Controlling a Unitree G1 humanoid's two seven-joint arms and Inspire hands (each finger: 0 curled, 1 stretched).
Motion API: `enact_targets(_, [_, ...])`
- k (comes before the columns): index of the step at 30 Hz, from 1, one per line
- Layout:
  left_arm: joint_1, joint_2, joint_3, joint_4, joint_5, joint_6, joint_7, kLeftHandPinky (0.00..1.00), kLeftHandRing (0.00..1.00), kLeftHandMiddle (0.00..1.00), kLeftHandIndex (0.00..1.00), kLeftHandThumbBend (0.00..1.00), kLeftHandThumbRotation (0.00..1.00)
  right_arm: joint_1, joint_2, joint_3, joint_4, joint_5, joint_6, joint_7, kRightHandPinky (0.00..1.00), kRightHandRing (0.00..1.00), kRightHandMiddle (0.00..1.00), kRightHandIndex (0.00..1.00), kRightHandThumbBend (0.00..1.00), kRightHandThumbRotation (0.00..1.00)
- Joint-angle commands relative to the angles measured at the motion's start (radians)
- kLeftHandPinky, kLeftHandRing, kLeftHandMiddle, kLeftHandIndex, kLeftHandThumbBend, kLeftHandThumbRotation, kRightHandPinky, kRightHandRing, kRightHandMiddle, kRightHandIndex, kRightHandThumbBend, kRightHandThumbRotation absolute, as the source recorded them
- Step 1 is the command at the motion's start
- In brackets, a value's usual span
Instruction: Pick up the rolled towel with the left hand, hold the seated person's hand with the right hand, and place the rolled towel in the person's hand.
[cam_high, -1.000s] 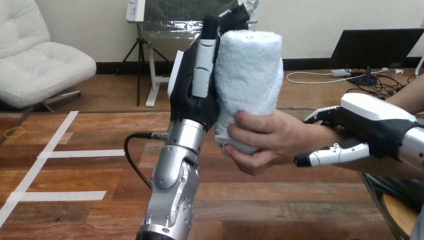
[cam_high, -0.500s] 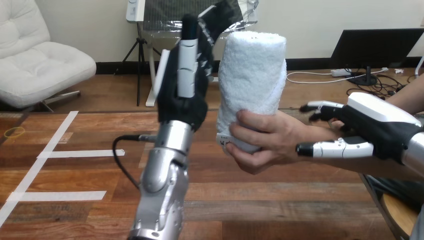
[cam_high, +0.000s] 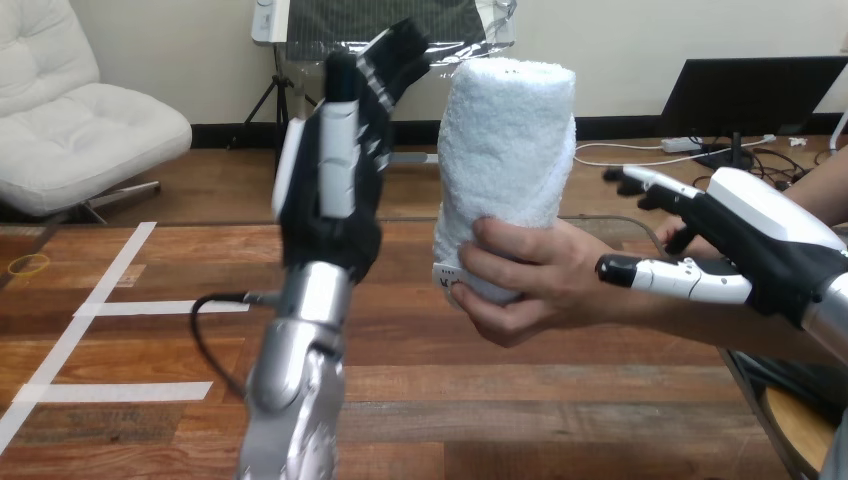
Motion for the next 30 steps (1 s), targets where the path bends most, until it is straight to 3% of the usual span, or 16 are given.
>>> enact_targets(1, [0.067,-0.065,-0.008,-0.080,-0.009,-0.013,0.001,1.00,0.85,0.82,0.76,0.73,0.91,-0.017,0.040,-0.058,-0.001,0.056,-0.022,-0.042,0.69,0.90,0.94,0.98,1.00,1.00])
enact_targets(6, [0.097,-0.053,-0.015,-0.119,-0.011,-0.011,0.003,0.97,0.83,0.81,0.75,0.76,0.89,-0.009,0.064,-0.075,-0.012,0.088,-0.019,-0.054,0.73,0.92,0.96,0.99,1.00,1.00])
enact_targets(10, [0.129,-0.043,-0.020,-0.162,-0.011,-0.010,0.006,0.95,0.82,0.80,0.75,0.76,0.88,0.000,0.103,-0.097,-0.026,0.144,-0.017,-0.070,0.75,0.93,0.96,0.99,1.00,1.00])
enact_targets(15, [0.165,-0.032,-0.028,-0.216,-0.012,-0.004,0.009,0.87,0.80,0.79,0.75,0.79,0.87,0.015,0.132,-0.114,-0.044,0.186,-0.032,-0.084,0.81,0.94,0.96,0.98,1.00,1.00])
enact_targets(27, [0.256,0.000,-0.033,-0.349,-0.027,-0.009,-0.012,0.66,0.74,0.76,0.73,0.81,0.83,0.067,0.212,-0.150,-0.084,0.256,-0.155,-0.144,0.85,0.95,0.95,0.96,1.00,1.00])
enact_targets(30, [0.290,0.009,-0.029,-0.388,-0.029,-0.018,-0.018,0.63,0.74,0.76,0.72,0.81,0.83,0.103,0.246,-0.155,-0.137,0.277,-0.182,-0.161,0.86,0.95,0.95,0.95,1.00,1.00])
